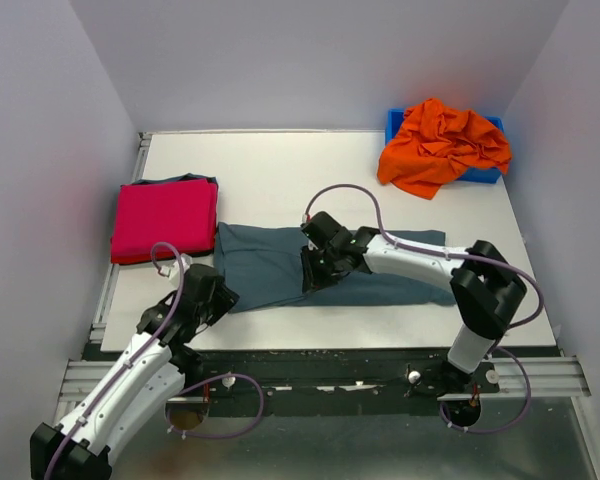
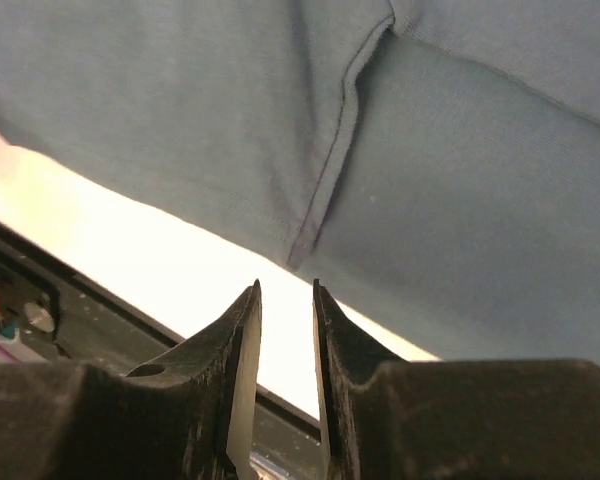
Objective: Fold and stack the t-shirts
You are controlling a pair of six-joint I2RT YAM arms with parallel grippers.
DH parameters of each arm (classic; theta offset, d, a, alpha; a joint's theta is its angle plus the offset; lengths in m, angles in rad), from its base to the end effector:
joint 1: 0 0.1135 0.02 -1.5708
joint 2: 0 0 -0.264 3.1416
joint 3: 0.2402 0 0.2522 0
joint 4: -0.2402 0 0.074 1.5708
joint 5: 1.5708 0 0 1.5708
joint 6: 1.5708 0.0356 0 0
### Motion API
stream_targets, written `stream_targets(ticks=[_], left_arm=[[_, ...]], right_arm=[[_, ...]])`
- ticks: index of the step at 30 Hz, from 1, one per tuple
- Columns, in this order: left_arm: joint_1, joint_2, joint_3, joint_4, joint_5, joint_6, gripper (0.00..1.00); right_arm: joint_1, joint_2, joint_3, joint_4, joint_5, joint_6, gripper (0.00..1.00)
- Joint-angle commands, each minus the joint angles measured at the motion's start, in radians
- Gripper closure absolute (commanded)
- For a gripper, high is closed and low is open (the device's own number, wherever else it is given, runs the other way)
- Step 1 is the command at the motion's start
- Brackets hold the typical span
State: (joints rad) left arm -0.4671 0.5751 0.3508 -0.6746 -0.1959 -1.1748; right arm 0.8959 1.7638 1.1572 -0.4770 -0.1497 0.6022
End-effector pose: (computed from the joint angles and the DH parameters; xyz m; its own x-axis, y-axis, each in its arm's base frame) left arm 0.1089 -0.0471 0.1759 -0.5772 -0.7224 -0.3807 -0.5161 0.6840 -0.5155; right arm 0.2191 0.2822 0.1857 -0.9170 -0.2495 -0.3112 -0.3594 0.8550 0.3738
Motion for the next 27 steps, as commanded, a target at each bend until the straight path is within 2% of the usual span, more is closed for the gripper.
stream_targets(ticks=[1,4,5,6,8,9,10,15,21,27], left_arm=[[-0.007,-0.046,0.118,-0.063,0.05,0.006,0.39],[-0.007,-0.084,0.157,-0.054,0.009,0.018,0.36],[-0.007,-0.098,0.139,0.004,0.01,0.023,0.41],[-0.005,-0.1,0.119,0.07,0.022,0.02,0.54],[-0.007,-0.061,0.085,0.176,0.041,0.012,0.92],[-0.007,-0.032,0.079,0.205,0.033,0.004,1.0],[-0.007,0.006,0.08,0.225,0.011,-0.006,1.0],[-0.01,0.195,0.109,0.334,-0.1,-0.002,1.0],[-0.013,0.408,0.181,0.391,-0.2,-0.042,1.0],[-0.016,0.603,0.221,0.463,-0.243,-0.08,1.0]], right_arm=[[-0.017,-0.115,-0.001,-0.041,0.062,-0.013,0.65],[-0.022,-0.151,-0.008,-0.049,0.117,-0.024,0.67],[-0.022,-0.164,-0.013,-0.055,0.142,-0.024,0.69],[-0.023,-0.176,-0.022,-0.058,0.182,-0.021,0.73],[-0.023,-0.207,-0.05,-0.067,0.249,-0.004,0.83],[-0.023,-0.228,-0.066,-0.074,0.284,0.005,0.96],[-0.023,-0.248,-0.086,-0.083,0.317,0.019,0.99],[-0.049,-0.397,-0.217,-0.135,0.459,0.097,0.99],[-0.144,-0.544,-0.393,-0.176,0.495,0.212,0.99],[-0.189,-0.503,-0.476,-0.152,0.53,0.286,0.99]])
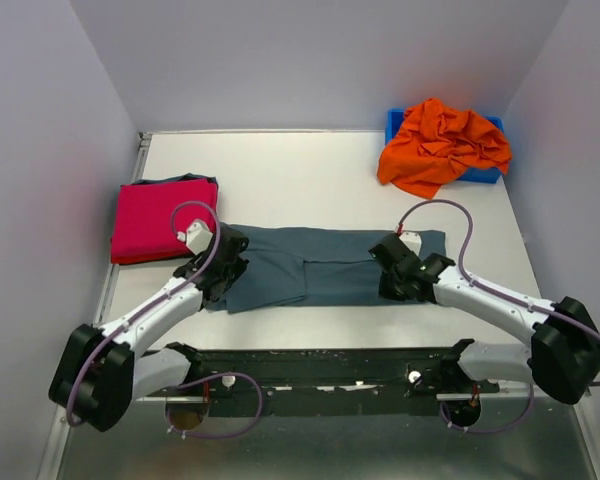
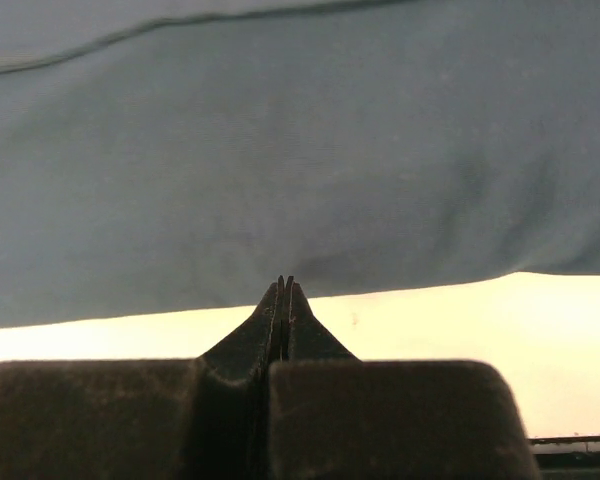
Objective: Fold and stack the t-shirts
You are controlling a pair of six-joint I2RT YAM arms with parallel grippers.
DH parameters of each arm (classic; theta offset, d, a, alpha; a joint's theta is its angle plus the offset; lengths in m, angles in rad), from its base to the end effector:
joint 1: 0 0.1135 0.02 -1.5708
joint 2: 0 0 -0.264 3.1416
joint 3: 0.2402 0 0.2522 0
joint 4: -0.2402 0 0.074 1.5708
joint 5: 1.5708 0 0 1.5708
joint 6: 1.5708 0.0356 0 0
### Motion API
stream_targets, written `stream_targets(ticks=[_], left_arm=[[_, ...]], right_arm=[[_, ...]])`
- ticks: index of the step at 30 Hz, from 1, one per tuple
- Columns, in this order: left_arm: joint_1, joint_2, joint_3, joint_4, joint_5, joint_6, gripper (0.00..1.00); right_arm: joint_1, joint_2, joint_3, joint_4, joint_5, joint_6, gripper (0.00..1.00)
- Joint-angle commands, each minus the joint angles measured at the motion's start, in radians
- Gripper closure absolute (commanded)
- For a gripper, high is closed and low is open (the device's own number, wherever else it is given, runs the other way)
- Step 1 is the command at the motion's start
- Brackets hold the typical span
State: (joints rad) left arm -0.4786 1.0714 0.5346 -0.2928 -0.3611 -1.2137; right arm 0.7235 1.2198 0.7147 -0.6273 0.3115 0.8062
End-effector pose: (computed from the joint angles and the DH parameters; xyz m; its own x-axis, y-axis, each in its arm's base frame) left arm 0.1897 -0.0843 0.1924 -0.4342 -0.7622 -0.4802 -0.5369 0.6470 -0.5415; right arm 0.1709 0.1364 0.1977 -0.8542 0.1621 -0.4941 0.1210 0.9861 0.1142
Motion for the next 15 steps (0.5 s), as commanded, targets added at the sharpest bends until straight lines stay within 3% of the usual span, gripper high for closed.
stream_targets(ticks=[1,8,15], left_arm=[[-0.005,0.139,0.045,0.084,-0.079,-0.047,1.0],[-0.008,0.286,0.062,0.144,-0.087,-0.102,1.0],[-0.006,0.467,0.171,0.141,-0.122,-0.084,1.0]], right_arm=[[-0.019,0.067,-0.031,0.009,0.064,0.083,0.99],[-0.022,0.224,0.02,0.021,0.09,0.111,0.99],[-0.013,0.306,0.029,0.041,0.071,0.097,0.99]])
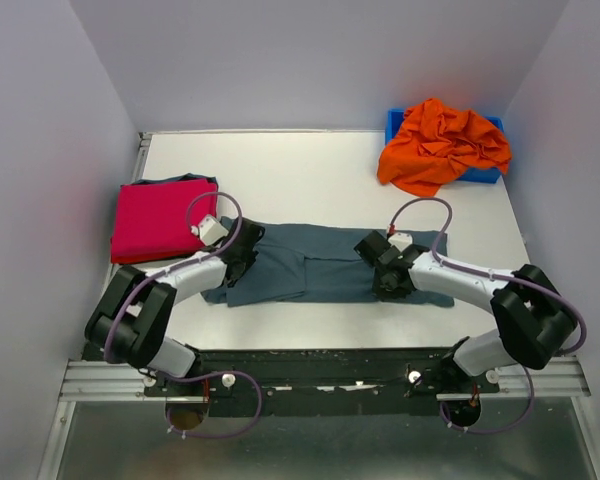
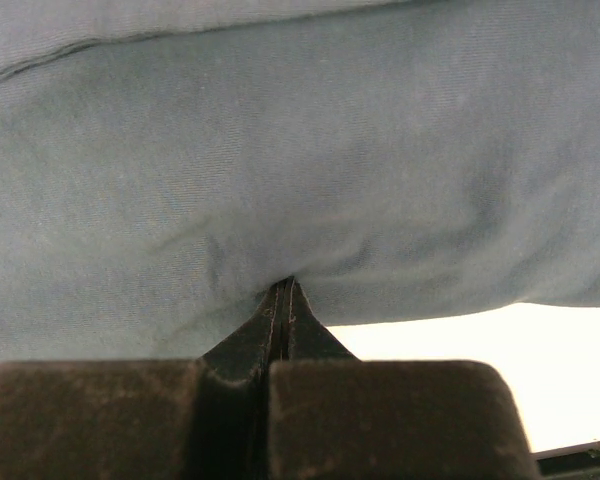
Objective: Fold and stack the t-shirts
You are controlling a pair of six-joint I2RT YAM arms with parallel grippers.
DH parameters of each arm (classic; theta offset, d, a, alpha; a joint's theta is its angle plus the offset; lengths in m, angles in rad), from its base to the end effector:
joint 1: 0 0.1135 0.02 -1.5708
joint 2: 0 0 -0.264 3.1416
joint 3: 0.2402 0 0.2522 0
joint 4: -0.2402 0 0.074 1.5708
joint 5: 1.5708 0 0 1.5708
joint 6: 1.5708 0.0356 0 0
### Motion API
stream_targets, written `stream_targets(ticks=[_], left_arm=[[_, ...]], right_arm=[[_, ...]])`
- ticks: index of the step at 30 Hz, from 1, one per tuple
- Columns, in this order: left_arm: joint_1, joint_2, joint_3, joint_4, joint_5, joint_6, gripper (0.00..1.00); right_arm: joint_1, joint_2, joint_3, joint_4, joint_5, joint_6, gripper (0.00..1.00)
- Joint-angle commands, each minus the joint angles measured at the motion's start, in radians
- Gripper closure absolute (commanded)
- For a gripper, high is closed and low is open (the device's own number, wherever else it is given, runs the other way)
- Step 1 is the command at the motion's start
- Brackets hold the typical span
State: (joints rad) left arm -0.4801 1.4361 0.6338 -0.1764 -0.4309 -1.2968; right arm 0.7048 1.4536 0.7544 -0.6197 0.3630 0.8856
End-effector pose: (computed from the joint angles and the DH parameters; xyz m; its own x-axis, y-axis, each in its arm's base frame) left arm 0.2351 -0.1056 0.1525 -0.4041 -0.7758 -0.4847 -0.6509 0.6161 -0.4435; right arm 0.1925 0.1471 0.1601 -0.8836 0.1987 -0.4240 0.2306 0.9727 -0.0246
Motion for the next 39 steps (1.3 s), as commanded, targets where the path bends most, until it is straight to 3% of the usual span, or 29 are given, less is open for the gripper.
stream_targets(ticks=[1,8,13,16,22,29,32,39], left_arm=[[-0.005,0.134,0.098,0.028,-0.051,0.007,1.0],[-0.005,0.413,0.424,0.002,-0.02,0.151,1.0],[-0.005,0.645,0.74,-0.084,0.029,0.261,1.0],[-0.005,0.768,0.918,-0.152,0.067,0.307,1.0],[-0.005,0.97,1.209,-0.17,0.179,0.421,1.0],[0.008,1.23,1.667,-0.301,0.331,0.505,1.0],[0.02,1.256,1.709,-0.276,0.377,0.492,1.0],[0.031,1.278,1.733,-0.245,0.463,0.501,1.0]], right_arm=[[0.012,0.076,-0.012,0.034,0.013,0.021,0.99],[0.137,0.073,0.005,0.089,-0.078,0.073,0.99],[0.33,0.216,0.199,0.072,-0.058,0.153,0.99],[0.367,0.287,0.336,0.04,-0.073,0.138,0.99],[0.332,0.09,0.287,0.156,-0.088,-0.025,0.99],[0.099,-0.146,0.091,0.065,-0.156,-0.137,0.99],[0.068,-0.179,0.034,0.016,-0.156,-0.133,0.99],[0.068,-0.09,-0.035,-0.009,-0.17,-0.063,0.99]])
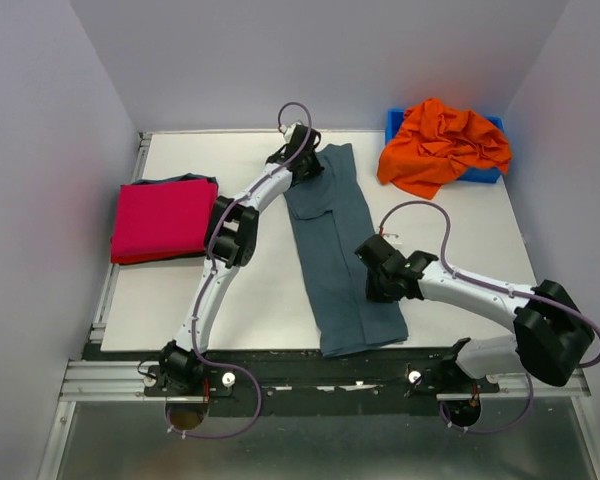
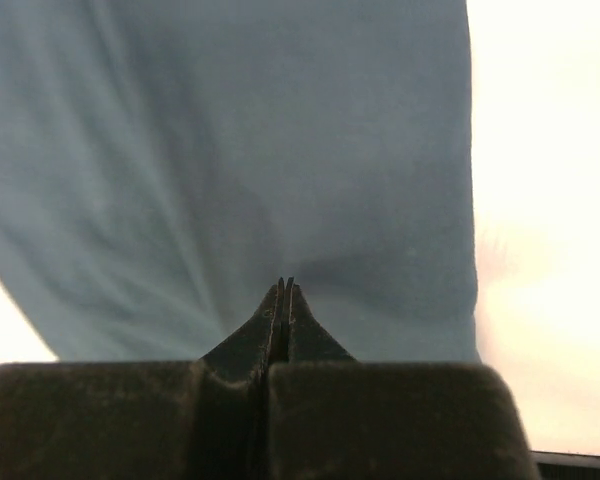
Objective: Fold and stack the t-shirts
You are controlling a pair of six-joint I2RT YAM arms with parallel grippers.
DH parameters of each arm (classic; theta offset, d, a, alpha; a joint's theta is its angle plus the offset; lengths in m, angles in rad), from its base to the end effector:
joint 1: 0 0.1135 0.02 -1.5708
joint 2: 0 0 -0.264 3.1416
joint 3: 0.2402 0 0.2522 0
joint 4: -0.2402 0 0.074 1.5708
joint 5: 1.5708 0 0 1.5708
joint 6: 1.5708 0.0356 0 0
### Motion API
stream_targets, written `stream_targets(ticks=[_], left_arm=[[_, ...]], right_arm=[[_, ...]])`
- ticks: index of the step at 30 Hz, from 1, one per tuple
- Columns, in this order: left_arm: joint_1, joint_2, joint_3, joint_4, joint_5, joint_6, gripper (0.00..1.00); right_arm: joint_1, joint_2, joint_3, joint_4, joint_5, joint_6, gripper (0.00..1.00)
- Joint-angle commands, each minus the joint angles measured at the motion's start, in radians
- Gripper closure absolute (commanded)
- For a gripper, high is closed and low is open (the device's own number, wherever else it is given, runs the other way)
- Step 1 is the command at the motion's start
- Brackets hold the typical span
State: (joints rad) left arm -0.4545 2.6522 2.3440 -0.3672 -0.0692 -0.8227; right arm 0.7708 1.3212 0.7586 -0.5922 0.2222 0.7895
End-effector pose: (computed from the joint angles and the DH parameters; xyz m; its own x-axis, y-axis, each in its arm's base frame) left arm 0.5313 -0.2569 0.1520 -0.6676 -0.4876 -0.5626 -0.1468 0.8270 -0.5427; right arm 0.1761 0.1601 0.1900 -0.8992 0.0921 -0.4277 0.0323 0.9889 0.1450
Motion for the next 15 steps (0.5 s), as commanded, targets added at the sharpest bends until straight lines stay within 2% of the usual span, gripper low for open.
stream_targets(ticks=[1,6,12,15], left_arm=[[0.005,0.064,0.023,-0.05,0.108,0.025,1.0],[0.005,0.098,0.086,-0.081,0.109,0.016,1.0],[0.017,0.13,0.146,-0.09,0.115,-0.013,1.0],[0.025,0.137,0.144,-0.059,0.131,-0.023,1.0]], right_arm=[[0.002,0.055,-0.05,-0.032,-0.038,0.042,0.99],[0.018,0.128,-0.1,0.046,-0.109,0.103,0.99],[0.152,0.259,0.01,0.077,-0.158,0.169,0.99],[0.176,0.259,0.047,0.097,-0.184,0.178,0.99]])
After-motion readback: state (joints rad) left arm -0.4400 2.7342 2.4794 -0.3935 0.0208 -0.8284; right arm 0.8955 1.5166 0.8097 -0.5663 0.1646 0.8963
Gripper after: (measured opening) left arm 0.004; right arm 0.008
